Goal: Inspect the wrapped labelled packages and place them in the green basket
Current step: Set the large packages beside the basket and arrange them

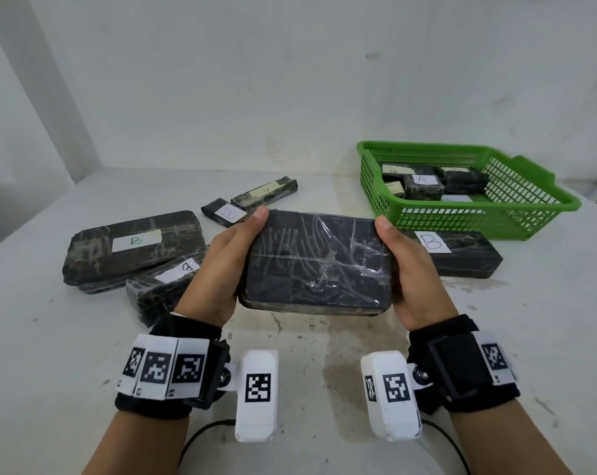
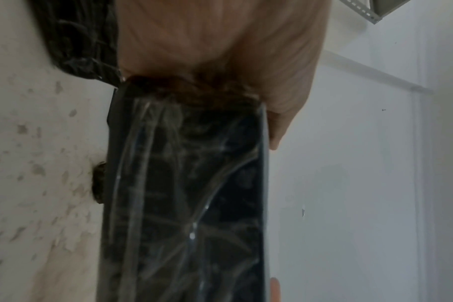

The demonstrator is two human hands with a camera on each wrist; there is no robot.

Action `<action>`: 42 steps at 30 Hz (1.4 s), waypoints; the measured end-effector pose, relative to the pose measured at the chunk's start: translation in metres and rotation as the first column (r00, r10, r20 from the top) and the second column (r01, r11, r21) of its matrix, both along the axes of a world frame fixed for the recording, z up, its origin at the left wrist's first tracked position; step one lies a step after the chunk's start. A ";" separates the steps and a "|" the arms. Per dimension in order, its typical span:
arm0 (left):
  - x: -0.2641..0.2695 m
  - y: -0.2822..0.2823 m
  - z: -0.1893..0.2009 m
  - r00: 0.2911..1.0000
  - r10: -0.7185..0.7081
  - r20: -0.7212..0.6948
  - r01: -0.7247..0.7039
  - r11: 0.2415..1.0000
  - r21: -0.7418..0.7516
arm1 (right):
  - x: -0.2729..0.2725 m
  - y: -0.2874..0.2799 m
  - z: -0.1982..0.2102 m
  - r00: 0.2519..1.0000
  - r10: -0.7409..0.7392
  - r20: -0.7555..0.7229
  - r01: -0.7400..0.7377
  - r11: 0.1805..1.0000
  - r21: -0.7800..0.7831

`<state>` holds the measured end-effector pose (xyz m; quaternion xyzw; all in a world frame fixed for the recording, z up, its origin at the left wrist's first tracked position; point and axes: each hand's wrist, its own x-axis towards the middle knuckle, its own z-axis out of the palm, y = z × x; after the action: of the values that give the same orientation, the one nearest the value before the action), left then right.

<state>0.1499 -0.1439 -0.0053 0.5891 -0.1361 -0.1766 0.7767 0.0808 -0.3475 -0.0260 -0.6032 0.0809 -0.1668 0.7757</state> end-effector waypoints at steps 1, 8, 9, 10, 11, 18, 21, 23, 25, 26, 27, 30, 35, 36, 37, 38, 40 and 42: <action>0.001 0.000 0.000 1.000 0.021 0.001 -0.021 1.000 0.017 | 0.000 0.001 0.000 1.000 0.012 -0.008 -0.012 1.000 -0.002; 0.003 0.001 -0.002 0.999 0.048 -0.013 -0.047 0.997 0.057 | 0.002 0.002 -0.003 0.996 0.072 -0.050 -0.070 0.997 0.030; 0.003 0.001 -0.003 0.999 0.030 -0.016 -0.029 0.998 0.054 | 0.002 0.001 -0.003 0.997 0.046 -0.057 -0.044 0.998 0.036; 0.002 0.000 -0.003 1.000 0.014 -0.016 -0.013 0.999 0.052 | 0.003 0.001 -0.003 0.998 0.028 -0.060 -0.026 0.999 0.044; 0.002 -0.001 -0.004 1.000 0.005 -0.012 -0.004 0.999 0.050 | 0.003 0.000 -0.003 0.998 0.017 -0.062 -0.014 0.998 0.053; 0.004 -0.001 -0.009 0.998 0.042 0.047 -0.044 0.998 0.049 | 0.003 0.005 -0.005 0.994 0.011 -0.112 -0.006 0.999 0.045; 0.003 -0.003 -0.010 0.996 0.045 0.072 -0.048 0.998 0.047 | 0.005 0.009 -0.008 0.992 -0.024 -0.122 0.033 0.997 0.069; 0.001 -0.003 -0.009 0.998 0.035 0.059 -0.037 0.998 0.041 | 0.004 0.009 -0.006 0.992 -0.059 -0.115 0.073 0.990 0.118; -0.001 -0.004 -0.006 0.999 0.024 0.039 -0.026 0.998 0.050 | 0.004 0.009 -0.004 0.992 -0.053 -0.118 0.069 0.988 0.140; -0.001 -0.005 -0.006 0.999 0.028 0.027 -0.030 0.998 0.060 | 0.004 0.009 -0.003 0.992 -0.044 -0.121 0.061 0.988 0.141; -0.002 -0.006 -0.006 0.999 0.045 0.012 -0.046 0.997 0.066 | 0.004 0.009 -0.004 0.991 -0.035 -0.130 0.053 0.989 0.140; 0.000 -0.008 -0.008 0.995 0.095 -0.038 -0.092 0.993 0.080 | 0.004 0.010 -0.005 0.987 -0.020 -0.157 0.037 0.993 0.109; 0.001 -0.006 -0.006 0.994 0.083 -0.072 -0.078 0.994 0.077 | 0.003 0.011 -0.005 0.988 0.002 -0.154 0.010 0.997 0.072; 0.002 -0.005 -0.006 0.995 0.072 -0.074 -0.067 0.995 0.070 | 0.004 0.010 -0.006 0.988 -0.012 -0.157 0.022 0.998 0.061; 0.001 -0.006 -0.005 0.996 0.052 -0.073 -0.047 0.997 0.069 | 0.005 0.009 -0.006 0.987 -0.021 -0.159 0.030 0.998 0.053; 0.001 -0.005 -0.006 0.997 0.035 -0.068 -0.030 0.997 0.075 | 0.005 0.009 -0.007 0.986 -0.024 -0.164 0.034 0.998 0.055; 0.001 -0.006 -0.007 0.998 0.028 -0.051 -0.024 0.996 0.086 | 0.005 0.007 -0.007 0.986 -0.019 -0.166 0.033 0.996 0.078; 0.001 -0.006 -0.009 0.998 0.050 -0.029 -0.047 0.996 0.080 | 0.005 0.006 -0.007 0.986 -0.017 -0.166 0.031 0.996 0.078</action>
<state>0.1509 -0.1503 -0.0142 0.6198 -0.1029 -0.1720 0.7588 0.0863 -0.3416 -0.0328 -0.5824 0.1589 -0.1220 0.7879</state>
